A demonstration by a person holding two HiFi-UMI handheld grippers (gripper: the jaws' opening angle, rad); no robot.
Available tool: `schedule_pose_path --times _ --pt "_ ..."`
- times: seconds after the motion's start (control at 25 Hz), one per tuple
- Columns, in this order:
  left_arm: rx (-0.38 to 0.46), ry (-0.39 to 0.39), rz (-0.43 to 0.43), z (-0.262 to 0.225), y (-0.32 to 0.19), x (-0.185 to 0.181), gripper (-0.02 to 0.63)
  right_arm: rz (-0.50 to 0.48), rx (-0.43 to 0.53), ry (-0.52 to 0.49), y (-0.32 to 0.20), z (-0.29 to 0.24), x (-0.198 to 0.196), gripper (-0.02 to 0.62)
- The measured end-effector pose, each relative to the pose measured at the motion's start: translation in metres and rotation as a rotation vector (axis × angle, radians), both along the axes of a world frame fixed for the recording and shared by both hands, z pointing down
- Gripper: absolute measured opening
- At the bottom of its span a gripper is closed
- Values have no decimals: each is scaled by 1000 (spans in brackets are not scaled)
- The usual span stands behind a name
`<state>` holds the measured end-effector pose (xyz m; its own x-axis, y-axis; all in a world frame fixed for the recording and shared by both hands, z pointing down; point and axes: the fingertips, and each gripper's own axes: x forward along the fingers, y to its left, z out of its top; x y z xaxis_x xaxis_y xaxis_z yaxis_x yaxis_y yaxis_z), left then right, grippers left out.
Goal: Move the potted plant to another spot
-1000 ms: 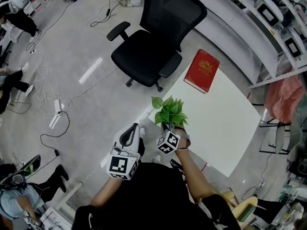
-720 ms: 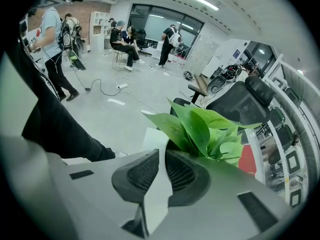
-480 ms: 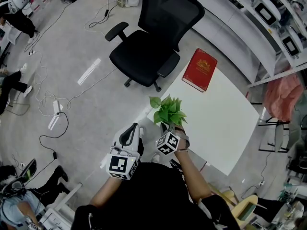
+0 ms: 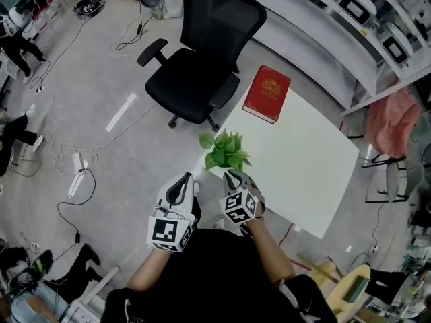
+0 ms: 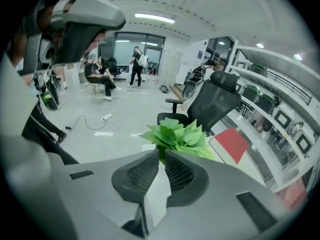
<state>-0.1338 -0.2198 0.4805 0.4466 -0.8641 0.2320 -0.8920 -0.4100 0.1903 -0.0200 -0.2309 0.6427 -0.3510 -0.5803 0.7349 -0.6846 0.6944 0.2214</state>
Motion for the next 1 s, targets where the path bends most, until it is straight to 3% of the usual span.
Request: schedule_pose_path --times 0.48,0.72,1.0 --pt "39 2 21 -19 79 60 18 290 116 -417 70 -97 71 15" --pt "30 -14 11 -22 138 86 18 318 140 -515 122 -124 97 14" --pt "28 -35 -11 -25 183 88 18 288 148 -608 173 -148 92 14"
